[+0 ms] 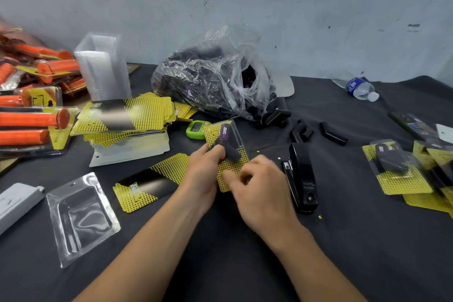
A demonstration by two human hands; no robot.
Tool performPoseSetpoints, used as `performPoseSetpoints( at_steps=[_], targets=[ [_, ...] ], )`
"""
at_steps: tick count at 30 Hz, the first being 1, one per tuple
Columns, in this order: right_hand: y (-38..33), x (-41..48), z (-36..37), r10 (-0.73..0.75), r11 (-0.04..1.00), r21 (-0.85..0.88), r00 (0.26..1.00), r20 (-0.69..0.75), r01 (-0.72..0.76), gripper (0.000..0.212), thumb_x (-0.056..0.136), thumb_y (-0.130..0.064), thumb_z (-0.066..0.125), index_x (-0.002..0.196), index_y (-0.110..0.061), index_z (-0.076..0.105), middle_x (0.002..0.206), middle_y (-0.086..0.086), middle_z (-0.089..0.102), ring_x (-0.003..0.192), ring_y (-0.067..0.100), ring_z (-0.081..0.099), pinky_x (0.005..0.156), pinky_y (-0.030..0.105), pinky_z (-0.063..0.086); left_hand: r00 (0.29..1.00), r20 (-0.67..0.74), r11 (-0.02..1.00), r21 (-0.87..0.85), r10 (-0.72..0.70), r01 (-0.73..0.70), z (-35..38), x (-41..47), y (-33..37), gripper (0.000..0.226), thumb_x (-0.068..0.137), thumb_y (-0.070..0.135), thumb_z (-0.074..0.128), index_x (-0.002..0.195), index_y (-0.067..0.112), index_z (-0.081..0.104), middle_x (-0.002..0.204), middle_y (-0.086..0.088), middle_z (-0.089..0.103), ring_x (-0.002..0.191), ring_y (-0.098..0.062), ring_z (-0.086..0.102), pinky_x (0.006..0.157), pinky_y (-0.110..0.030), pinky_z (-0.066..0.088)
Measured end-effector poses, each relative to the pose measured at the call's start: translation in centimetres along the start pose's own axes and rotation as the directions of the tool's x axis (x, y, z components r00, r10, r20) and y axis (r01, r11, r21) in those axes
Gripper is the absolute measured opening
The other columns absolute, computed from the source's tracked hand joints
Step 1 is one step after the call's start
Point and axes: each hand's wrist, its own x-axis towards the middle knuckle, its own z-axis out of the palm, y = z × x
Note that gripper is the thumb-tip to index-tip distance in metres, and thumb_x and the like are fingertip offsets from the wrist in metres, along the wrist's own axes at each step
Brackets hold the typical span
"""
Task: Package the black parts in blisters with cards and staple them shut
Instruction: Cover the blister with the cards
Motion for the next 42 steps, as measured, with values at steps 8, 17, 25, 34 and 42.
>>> performPoseSetpoints(
  at_steps=[8,17,25,34,42],
  targets=[
    [1.4,1.3,-1.1,0.333,0.781,0.509,0.931,0.149,-0.361,0.021,0.088,-0.022,0.08,0.088,-0.017,0.059,0.08,0.01,0.073,0.059,0.017,0.066,0.054,0.028,0.055,0.97,0.243,0.99,-0.138,0.025,0.009,0.0,-0.3,0.9,0.05,0.083,-0.017,0.033,0.113,0.004,0.068,0.1,-0.024,0.068,0.089,-0.038,0.067,0.087,-0.058,0.055],
    [2.0,1.3,-1.2,0.104,0.926,0.376,0.98,-0.168,-0.034,0.029,0.085,-0.001,0.074,0.079,-0.028,0.068,0.077,-0.015,0.071,0.067,0.005,0.066,0.058,0.018,0.051,0.936,0.33,0.986,-0.066,-0.125,0.155,-0.3,-0.6,0.9,0.056,0.079,-0.016,0.031,0.117,0.008,0.064,0.104,-0.017,0.064,0.093,-0.034,0.058,0.088,-0.045,0.055],
    [1.8,1.1,-1.3,0.085,0.953,0.304,0.95,-0.301,0.011,0.024,0.093,-0.002,0.069,0.096,-0.024,0.077,0.082,-0.02,0.072,0.086,-0.006,0.066,0.072,0.002,0.042,0.941,0.307,0.968,-0.157,-0.141,0.196,-0.3,-1.0,1.1,0.028,0.08,0.001,0.047,0.102,0.008,0.062,0.103,-0.011,0.074,0.093,-0.022,0.071,0.1,-0.044,0.053],
    [2.1,1.4,-1.3,0.172,0.914,0.403,0.945,-0.279,-0.047,0.028,0.091,-0.002,0.072,0.089,-0.03,0.076,0.079,-0.019,0.074,0.08,-0.001,0.069,0.07,0.009,0.05,0.945,0.326,0.972,-0.211,-0.03,0.103,-0.8,-0.6,1.3,0.034,0.084,0.009,0.064,0.118,0.012,0.066,0.118,-0.009,0.074,0.107,-0.022,0.071,0.101,-0.041,0.054],
    [2.5,1.3,-1.1,0.201,0.934,0.283,0.976,0.086,-0.218,0.02,0.099,-0.023,0.059,0.084,-0.021,0.072,0.067,-0.001,0.073,0.056,0.013,0.068,0.058,0.038,0.057,0.968,0.234,0.987,-0.149,0.087,-0.053,-0.8,-0.3,1.1,0.027,0.092,-0.006,0.059,0.115,0.006,0.068,0.101,-0.008,0.076,0.091,-0.021,0.071,0.089,-0.036,0.056]
  ],
)
